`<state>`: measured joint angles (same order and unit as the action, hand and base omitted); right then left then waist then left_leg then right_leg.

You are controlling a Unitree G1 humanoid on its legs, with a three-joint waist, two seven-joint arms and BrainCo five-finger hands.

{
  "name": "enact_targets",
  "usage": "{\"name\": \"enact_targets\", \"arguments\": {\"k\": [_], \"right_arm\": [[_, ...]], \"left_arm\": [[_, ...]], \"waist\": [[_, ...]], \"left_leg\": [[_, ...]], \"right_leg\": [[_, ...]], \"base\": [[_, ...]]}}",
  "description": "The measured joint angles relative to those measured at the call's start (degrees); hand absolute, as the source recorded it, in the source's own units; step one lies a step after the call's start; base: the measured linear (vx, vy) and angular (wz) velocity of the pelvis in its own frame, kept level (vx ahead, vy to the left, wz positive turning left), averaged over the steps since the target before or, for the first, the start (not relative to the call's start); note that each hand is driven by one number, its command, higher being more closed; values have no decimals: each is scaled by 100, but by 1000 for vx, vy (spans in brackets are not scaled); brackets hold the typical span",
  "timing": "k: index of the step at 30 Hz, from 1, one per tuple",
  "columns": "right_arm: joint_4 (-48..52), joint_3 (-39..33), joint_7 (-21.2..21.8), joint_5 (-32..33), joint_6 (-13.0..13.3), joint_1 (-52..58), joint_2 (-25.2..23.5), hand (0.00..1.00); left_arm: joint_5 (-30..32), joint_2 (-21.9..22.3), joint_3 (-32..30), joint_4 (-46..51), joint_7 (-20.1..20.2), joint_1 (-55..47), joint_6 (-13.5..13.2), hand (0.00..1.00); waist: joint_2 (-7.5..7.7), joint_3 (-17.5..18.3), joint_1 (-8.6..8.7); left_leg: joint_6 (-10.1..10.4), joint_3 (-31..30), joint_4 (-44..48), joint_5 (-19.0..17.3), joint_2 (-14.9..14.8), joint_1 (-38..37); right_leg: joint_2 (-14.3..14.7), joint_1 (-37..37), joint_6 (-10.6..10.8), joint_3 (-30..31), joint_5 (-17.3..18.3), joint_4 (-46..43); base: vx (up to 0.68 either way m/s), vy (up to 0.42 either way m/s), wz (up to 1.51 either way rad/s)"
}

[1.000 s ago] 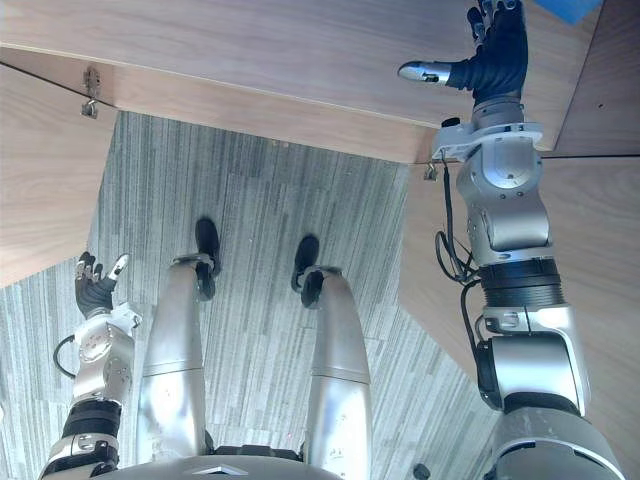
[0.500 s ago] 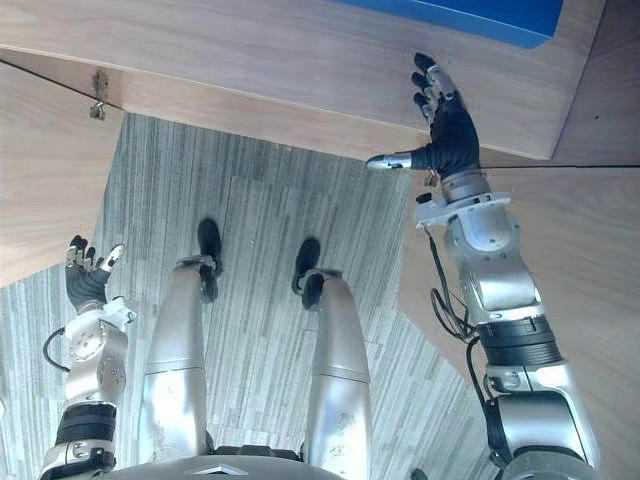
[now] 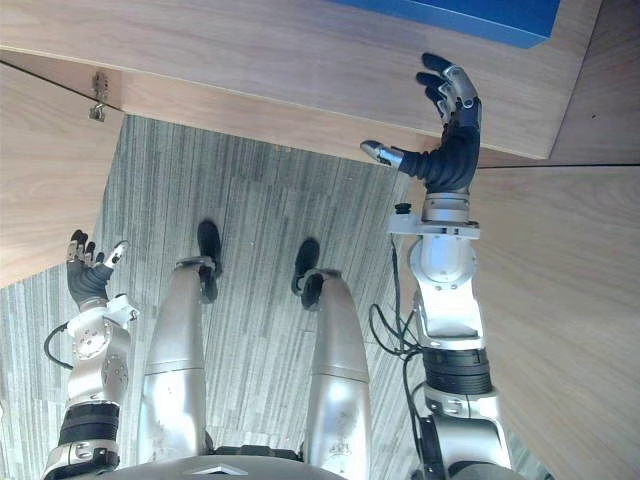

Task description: Walk over to the cabinet, pick up the folder, carry it to the office cabinet, place the folder inside the office cabinet, then close the office cabinet door

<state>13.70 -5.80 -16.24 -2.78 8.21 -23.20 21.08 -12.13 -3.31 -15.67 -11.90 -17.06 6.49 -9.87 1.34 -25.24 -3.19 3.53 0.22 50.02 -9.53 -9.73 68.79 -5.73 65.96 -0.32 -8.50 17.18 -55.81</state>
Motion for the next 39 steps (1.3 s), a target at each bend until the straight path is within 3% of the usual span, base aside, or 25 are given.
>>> {"name": "enact_targets", "arguments": {"k": [6,19,29,39], "right_arm": [[-510,4,-322,-227,-116,-513,-270,100],[-1851,26,-680,-447,-343,-1927,-213,100],[-2886,314,-673,-410,-417,-3014,263,100],[-3574,582,-668,46,-413,-4043,676,100]], "left_arm": [[1,3,7,-28,-53,205,17,0],[2,7,67,-339,-154,439,15,0],[-5,-17,47,-508,-312,559,-2,0],[-128,-56,-5,-511,-400,570,-76,0]], "waist": [[0,0,-15],[-3,-8,-116],[-13,-125,-177],[-17,-175,-169]], "left_leg": [[3,1,18,3,3,5],[3,-42,138,3,8,270],[2,-169,367,5,93,677],[4,-198,373,39,148,872]], "right_leg": [[-2,23,-2,14,2,-47],[-12,267,1,4,26,-176],[-114,594,-5,-78,101,-431],[-202,773,0,-133,146,-520]], "base": [[0,0,0],[0,0,0],[-4,13,6],[-3,13,4]]}}
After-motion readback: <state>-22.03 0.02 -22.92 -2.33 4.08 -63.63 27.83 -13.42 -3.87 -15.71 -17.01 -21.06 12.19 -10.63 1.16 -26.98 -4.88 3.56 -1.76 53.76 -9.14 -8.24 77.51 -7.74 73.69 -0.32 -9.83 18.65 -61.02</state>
